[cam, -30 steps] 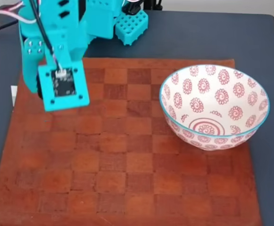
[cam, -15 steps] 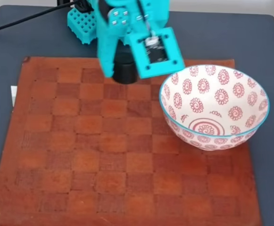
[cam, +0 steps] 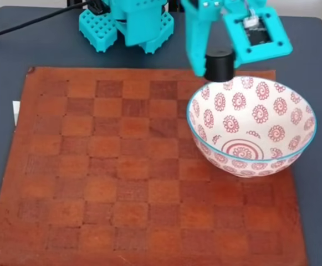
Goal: Grasp a black cylinder and put it in a bowl.
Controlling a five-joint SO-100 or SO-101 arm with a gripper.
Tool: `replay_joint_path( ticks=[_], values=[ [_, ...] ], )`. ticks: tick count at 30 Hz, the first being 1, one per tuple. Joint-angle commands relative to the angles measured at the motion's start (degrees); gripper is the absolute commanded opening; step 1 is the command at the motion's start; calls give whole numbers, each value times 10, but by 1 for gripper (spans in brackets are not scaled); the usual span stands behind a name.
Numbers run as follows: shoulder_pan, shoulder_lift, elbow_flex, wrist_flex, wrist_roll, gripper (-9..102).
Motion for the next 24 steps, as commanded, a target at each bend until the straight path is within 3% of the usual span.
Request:
replay_joint_path(
  ticks=[1, 16, 24],
  values=[
    [-16, 18, -17, -41, 5, 14],
    [-24, -87, -27, -75, 6, 15],
    [-24, -87, -28, -74, 6, 29]
  ],
)
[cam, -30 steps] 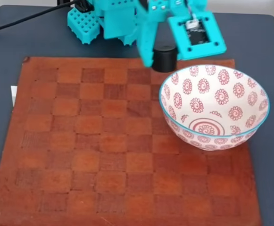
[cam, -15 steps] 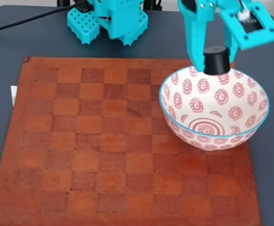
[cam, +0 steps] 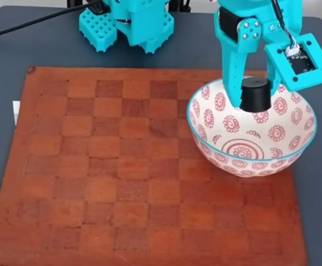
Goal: Grasp a black cylinder and put it in a bowl.
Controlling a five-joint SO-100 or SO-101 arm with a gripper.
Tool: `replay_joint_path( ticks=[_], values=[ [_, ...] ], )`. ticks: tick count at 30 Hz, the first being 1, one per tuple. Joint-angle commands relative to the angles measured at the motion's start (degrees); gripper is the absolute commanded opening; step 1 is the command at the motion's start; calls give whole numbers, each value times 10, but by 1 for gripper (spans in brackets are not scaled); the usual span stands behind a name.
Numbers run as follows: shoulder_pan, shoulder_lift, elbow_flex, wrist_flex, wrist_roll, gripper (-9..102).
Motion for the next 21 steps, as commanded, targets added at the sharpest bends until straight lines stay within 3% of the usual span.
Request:
replay_joint_path(
  ticks=[1, 7, 13, 21],
  values=[
    [-1, 4, -25, -4, 2, 29],
    [4, 6, -25, 4, 2, 26],
    [16, 19, -20, 4, 2, -1],
    [49, 99, -14, 72, 0, 1]
  ],
)
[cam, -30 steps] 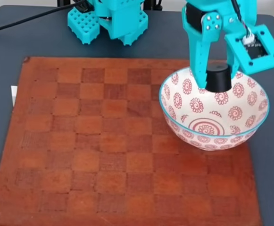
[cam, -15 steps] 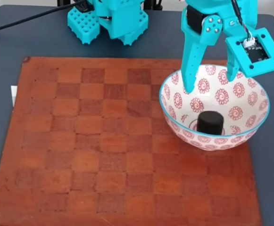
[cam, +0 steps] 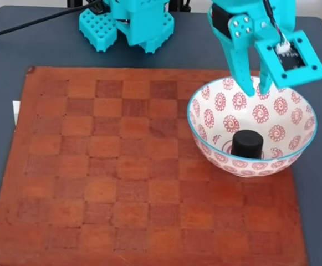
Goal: Grasp a black cylinder and put it in a bowl.
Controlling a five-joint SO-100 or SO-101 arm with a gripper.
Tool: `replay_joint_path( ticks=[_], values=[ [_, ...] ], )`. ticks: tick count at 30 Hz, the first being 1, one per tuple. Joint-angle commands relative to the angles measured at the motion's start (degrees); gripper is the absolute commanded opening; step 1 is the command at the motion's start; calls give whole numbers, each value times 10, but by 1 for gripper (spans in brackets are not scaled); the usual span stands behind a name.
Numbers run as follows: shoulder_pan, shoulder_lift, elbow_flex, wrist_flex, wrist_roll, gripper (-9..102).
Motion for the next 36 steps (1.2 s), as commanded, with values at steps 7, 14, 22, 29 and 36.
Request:
replay_joint_path(
  ticks=[7, 14, 22, 29, 36],
  values=[
    [100, 94, 11, 83, -18, 1],
    [194, 201, 127, 79, -62, 1],
    [240, 379, 283, 48, -68, 1],
    [239, 541, 453, -38, -57, 1],
    [241, 662, 603, -94, -17, 1]
  ],
)
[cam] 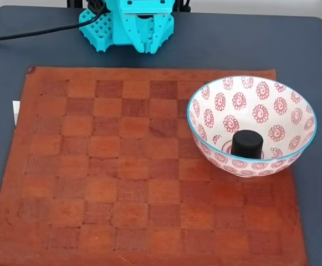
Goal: Grasp a black cylinder and put it in a bowl.
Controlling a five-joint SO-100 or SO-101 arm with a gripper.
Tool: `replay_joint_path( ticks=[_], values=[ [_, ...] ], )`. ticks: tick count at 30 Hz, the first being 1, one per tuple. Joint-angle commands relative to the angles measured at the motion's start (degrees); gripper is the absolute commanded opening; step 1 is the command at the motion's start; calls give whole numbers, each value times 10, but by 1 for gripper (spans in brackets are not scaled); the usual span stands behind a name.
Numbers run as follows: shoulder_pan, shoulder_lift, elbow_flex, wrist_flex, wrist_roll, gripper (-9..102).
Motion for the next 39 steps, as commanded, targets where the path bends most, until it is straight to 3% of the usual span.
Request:
replay_joint_path(
  ticks=[1, 13, 26, 39],
  values=[
    [3, 49, 54, -26, 22, 1],
    [3, 189, 214, -85, 37, 1],
    [-1, 383, 337, -80, 36, 1],
    [-4, 384, 348, -80, 26, 1]
  ],
)
